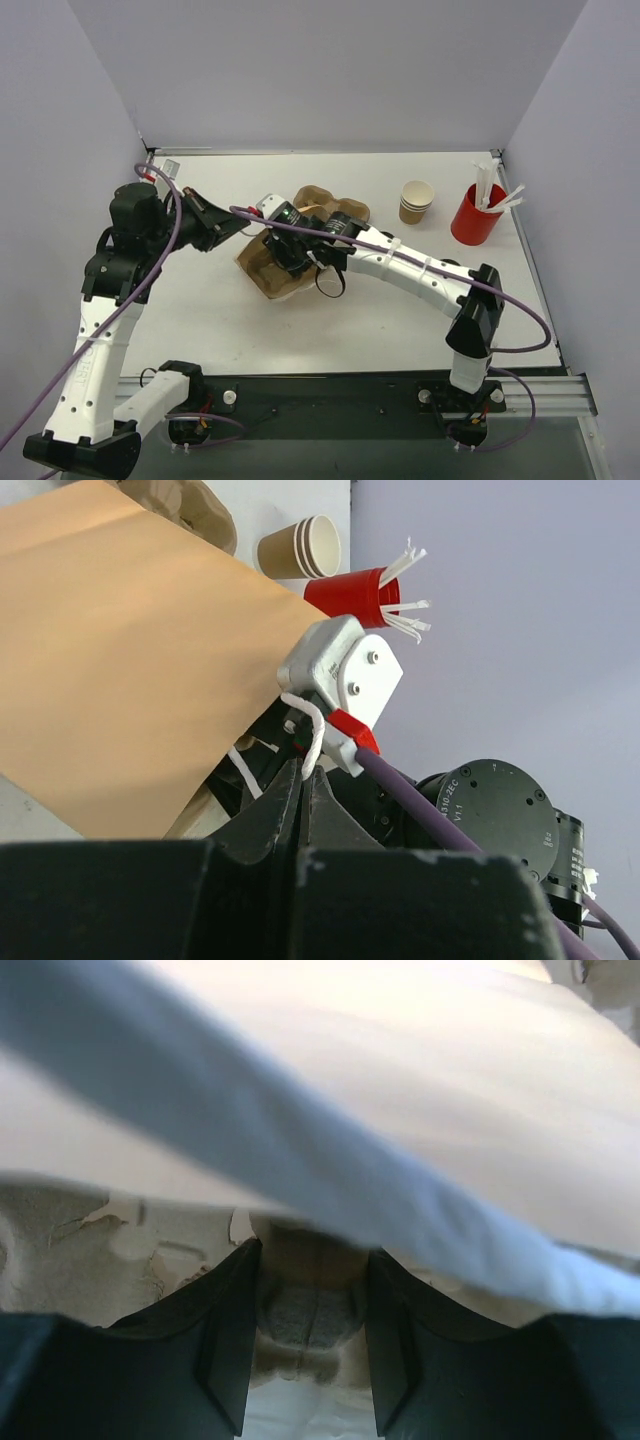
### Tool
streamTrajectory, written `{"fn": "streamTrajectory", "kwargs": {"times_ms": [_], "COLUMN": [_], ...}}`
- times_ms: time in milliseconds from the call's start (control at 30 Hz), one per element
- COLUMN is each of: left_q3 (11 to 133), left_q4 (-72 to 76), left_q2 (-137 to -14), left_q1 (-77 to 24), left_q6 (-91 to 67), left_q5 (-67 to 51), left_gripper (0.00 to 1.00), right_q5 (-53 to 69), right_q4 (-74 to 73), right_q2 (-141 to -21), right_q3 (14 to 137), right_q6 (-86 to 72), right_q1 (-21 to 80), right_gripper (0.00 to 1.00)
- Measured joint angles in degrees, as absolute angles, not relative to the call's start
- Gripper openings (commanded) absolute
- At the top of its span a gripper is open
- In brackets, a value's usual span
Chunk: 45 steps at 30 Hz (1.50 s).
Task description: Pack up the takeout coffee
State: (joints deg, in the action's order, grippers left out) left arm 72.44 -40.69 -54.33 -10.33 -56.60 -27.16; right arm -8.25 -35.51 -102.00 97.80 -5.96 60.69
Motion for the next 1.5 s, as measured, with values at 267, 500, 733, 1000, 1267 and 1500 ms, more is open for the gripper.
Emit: {"fn": "streamTrajectory", "kwargs": {"times_ms": [267, 500, 733, 1000, 1267, 1500], "left_q3": [76.2, 78.0, 77.6, 84.2, 86.0, 87.4], "left_q4": [-43.1, -43.4, -41.7, -43.4, -44.6, -47.5], "left_q2": [-58.1, -59.4, -61.3, -64.8, -60.0, -64.1], "left_q1": [-10.3, -10.4, -10.3, -10.1, -14.7, -22.9], "left_q6": [-57.9, -58.7, -51.3, -30.0, -11.4, -1.2], "left_q5": [-25.9, -25.8, -28.4, -26.3, -20.2, -13.1], "left_gripper": [0.0, 0.3, 0.54, 0.63, 0.62, 0.54], "right_q5": [-8.8, -8.0, -5.7, -0.4, 3.5, 5.0], "right_q4": [-38.4, -45.4, -47.1, -48.0, -48.7, -48.9], "right_q2": [-107.5, -106.8, -107.0, -111.0, -113.9, -115.3], "right_q3": [105.6, 109.3, 110.0, 113.9, 117.6, 118.4], "right_q6": [-6.5, -6.3, -6.5, -6.1, -6.0, -6.2], "right_q1": [59.8, 59.7, 58.3, 54.9, 52.8, 52.5], "right_gripper": [0.21, 0.21, 0.2, 0.2, 0.2, 0.2]}}
